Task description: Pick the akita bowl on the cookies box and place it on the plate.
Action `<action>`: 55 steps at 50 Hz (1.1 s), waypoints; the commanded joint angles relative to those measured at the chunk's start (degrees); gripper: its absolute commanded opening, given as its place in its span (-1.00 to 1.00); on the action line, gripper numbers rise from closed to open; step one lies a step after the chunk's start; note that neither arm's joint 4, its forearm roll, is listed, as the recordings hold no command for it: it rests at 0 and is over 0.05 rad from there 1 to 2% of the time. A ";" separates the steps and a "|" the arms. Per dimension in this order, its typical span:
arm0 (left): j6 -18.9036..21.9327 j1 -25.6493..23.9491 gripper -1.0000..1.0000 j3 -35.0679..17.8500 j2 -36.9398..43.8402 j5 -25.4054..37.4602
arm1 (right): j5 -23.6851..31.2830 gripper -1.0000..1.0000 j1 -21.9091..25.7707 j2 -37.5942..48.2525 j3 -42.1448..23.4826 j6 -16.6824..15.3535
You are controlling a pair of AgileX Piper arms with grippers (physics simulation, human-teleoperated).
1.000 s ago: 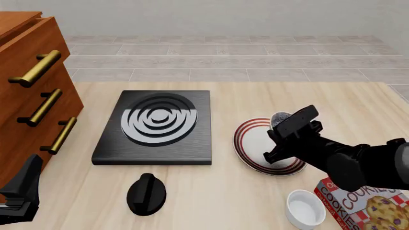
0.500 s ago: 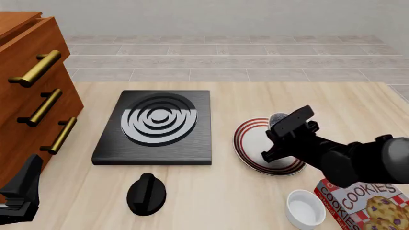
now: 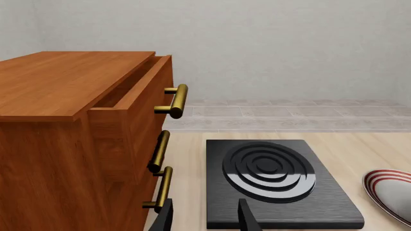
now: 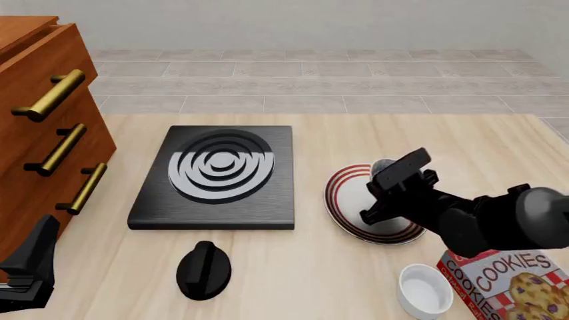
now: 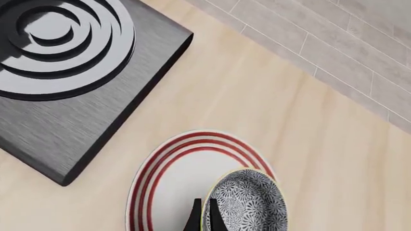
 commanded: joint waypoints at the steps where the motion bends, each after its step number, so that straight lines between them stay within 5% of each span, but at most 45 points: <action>1: 0.00 0.00 1.00 0.00 0.00 0.00 | -0.73 -1.00 0.30 0.86 -0.14 1.00; 45: 0.00 0.00 1.00 0.00 0.00 0.00 | -1.55 -1.00 1.35 3.33 -0.17 2.95; 46: 0.00 0.00 1.00 0.00 0.00 0.00 | -1.74 1.00 1.10 3.42 -0.17 2.83; 55: 0.00 0.00 1.00 0.00 0.00 0.00 | -1.67 1.00 1.21 3.78 -0.15 3.15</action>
